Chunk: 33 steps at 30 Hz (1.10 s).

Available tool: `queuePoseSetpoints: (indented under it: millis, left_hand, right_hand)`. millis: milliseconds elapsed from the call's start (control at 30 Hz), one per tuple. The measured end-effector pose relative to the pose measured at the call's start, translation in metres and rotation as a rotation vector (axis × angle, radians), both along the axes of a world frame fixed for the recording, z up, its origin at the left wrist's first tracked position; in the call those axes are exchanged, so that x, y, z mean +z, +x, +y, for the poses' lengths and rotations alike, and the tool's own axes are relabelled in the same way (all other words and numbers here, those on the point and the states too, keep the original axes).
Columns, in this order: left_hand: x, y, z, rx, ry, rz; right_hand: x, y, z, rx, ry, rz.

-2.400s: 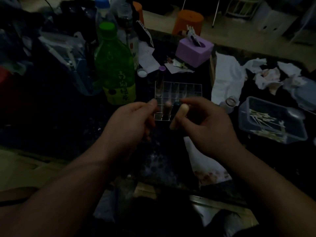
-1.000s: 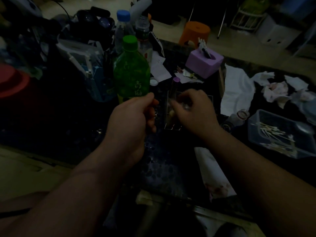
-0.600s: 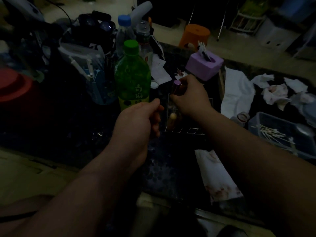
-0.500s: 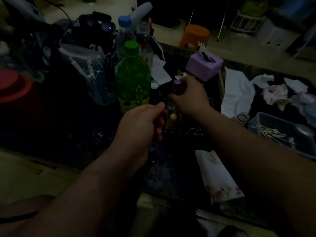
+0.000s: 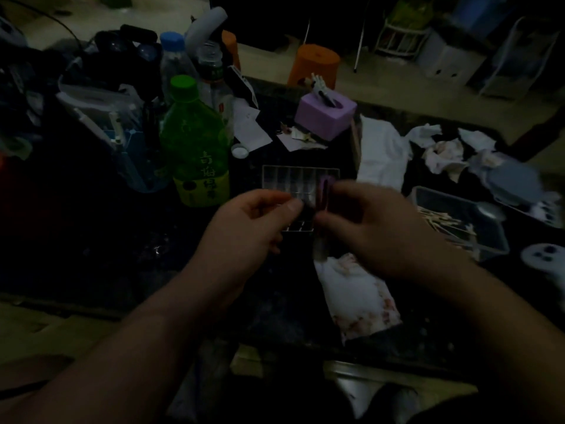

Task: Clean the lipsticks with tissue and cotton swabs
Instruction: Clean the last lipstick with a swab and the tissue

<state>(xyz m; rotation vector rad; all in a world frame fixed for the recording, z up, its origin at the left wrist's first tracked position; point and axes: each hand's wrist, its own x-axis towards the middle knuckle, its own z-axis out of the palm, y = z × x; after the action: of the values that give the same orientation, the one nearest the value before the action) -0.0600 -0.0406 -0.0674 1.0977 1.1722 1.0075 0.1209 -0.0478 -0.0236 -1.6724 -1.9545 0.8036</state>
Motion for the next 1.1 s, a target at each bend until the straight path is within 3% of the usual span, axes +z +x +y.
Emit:
queuePoseSetpoints:
  millis: [133,300,567,733,867,1100]
  left_hand:
    - [0.005,0.018,-0.017,-0.232,0.035,-0.034]
    - [-0.001,0.029,-0.017,-0.183,-0.101,-0.234]
    - [-0.013,0.039,-0.007,-0.124,-0.258,-0.196]
    - [-0.013,0.046,0.005,0.010,-0.186,-0.221]
    - [-0.005,0.019,0.035,0.187,-0.099,-0.256]
    - [-0.005,0.024,0.024,-0.007,-0.325,-0.222]
  right_hand:
    - [-0.009,0.006,-0.043,0.072,-0.119,0.221]
    - [-0.021,0.019,-0.055,-0.068,-0.160,0.364]
    - [-0.029,0.033,-0.043,-0.039,-0.513,0.455]
    - [-0.030,0.042,-0.024,-0.019,-0.532,0.492]
    - [-0.034,0.049,-0.025,0.115,-0.542,0.360]
    - [-0.035,0.065,-0.024,0.033,-0.554,0.513]
